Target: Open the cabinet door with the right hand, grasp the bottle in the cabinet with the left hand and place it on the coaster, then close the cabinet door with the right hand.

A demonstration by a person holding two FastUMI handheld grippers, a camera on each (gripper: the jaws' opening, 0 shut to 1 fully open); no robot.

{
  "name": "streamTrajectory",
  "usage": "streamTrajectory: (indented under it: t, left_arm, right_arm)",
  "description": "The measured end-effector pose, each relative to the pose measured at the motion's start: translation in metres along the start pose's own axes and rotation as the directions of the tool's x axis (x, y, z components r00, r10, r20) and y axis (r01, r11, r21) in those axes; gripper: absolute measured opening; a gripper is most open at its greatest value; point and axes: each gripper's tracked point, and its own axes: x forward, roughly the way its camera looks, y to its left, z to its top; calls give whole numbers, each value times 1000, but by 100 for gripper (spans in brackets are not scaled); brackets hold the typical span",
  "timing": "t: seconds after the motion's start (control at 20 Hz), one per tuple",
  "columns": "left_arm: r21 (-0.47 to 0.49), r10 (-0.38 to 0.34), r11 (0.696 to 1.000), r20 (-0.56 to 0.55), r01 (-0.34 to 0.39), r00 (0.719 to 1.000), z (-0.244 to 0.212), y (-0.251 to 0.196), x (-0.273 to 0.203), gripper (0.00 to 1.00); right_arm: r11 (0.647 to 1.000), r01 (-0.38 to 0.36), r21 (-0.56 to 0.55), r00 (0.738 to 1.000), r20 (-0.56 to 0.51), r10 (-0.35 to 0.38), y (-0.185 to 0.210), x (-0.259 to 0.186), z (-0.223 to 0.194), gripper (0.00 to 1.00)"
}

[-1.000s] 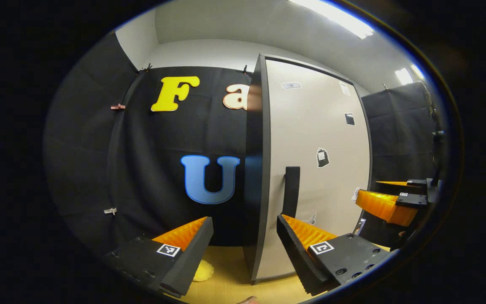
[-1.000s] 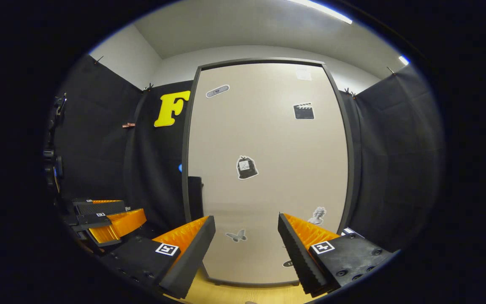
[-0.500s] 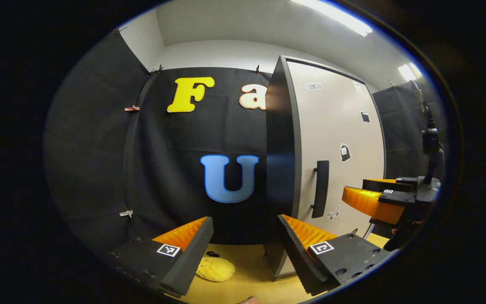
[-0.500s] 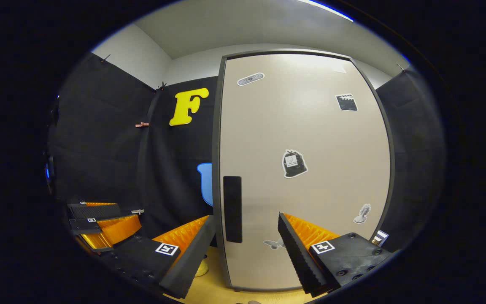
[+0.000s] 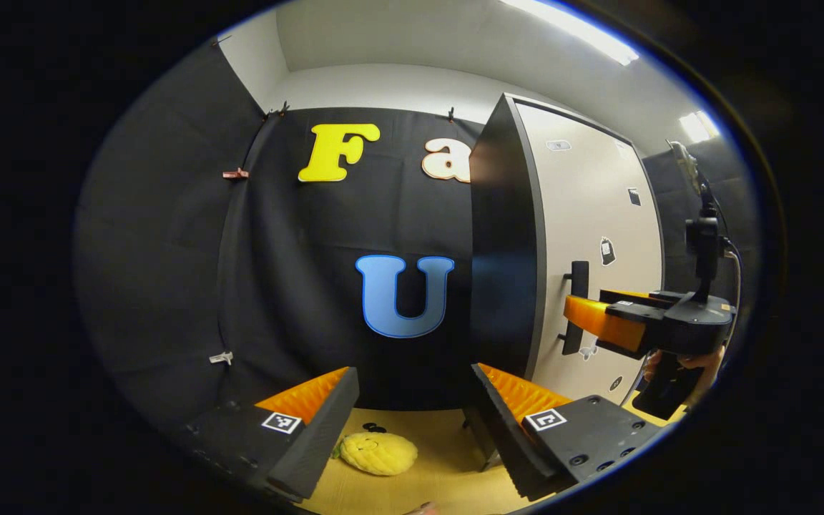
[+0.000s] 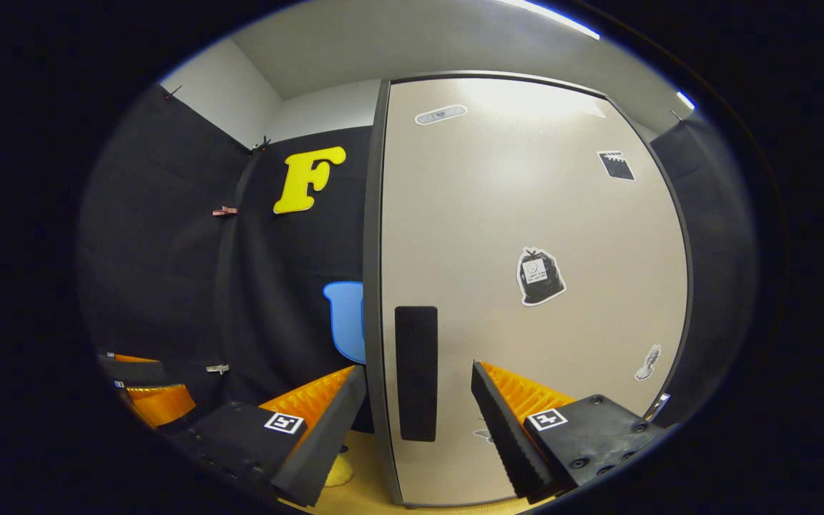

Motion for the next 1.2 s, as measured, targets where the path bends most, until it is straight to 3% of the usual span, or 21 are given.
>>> streamTrajectory:
  t: [0.35,0.45,0.5,0.6,0.65,0.7,0.75,0.9,1.0,1.1,1.2]
  left_arm:
    - [-12,-11,1000,-13,11,1000,-8,19,4,98]
    - [-18,-19,1000,-11,19,1000,-9,19,3,98]
    - [-24,-21,1000,-13,21,1000,-11,21,2,98]
    - [-28,-12,1000,-24,11,1000,-15,28,0,98]
    - [-26,-2,1000,-29,1,1000,-16,31,-1,98]
    - [-23,7,1000,-31,-7,1000,-18,35,-2,98]
    - [-23,14,1000,-32,-15,999,-17,37,-3,98]
    - [-25,31,999,-36,-32,999,-19,40,-6,98]
    - [-28,30,999,-40,-31,999,-19,39,-8,98]
    - [-26,27,999,-38,-28,999,-19,38,-9,98]
    - [-31,20,999,-34,-21,999,-16,35,-9,98]
  right_arm:
    - [997,62,-37,998,-21,-63,5,16,-14,84]
    - [992,106,-61,994,-20,-108,-1,21,-17,60]
    - [992,107,-64,994,-22,-109,1,20,-18,55]
    - [987,144,-67,989,-26,-146,-5,23,-18,55]
    - [988,148,-54,989,-21,-149,-6,27,-21,51]
    - [987,152,-47,988,-23,-153,-5,24,-21,40]
    - [983,171,-60,985,-17,-172,-8,24,-20,40]
    - [985,160,-64,987,-17,-162,-7,26,-22,25]
    - [988,135,-72,990,-31,-138,-6,23,-22,24]
    - [991,118,-70,992,-38,-120,-5,21,-22,13]
    - [993,92,-68,994,-45,-95,-6,19,-22,13]
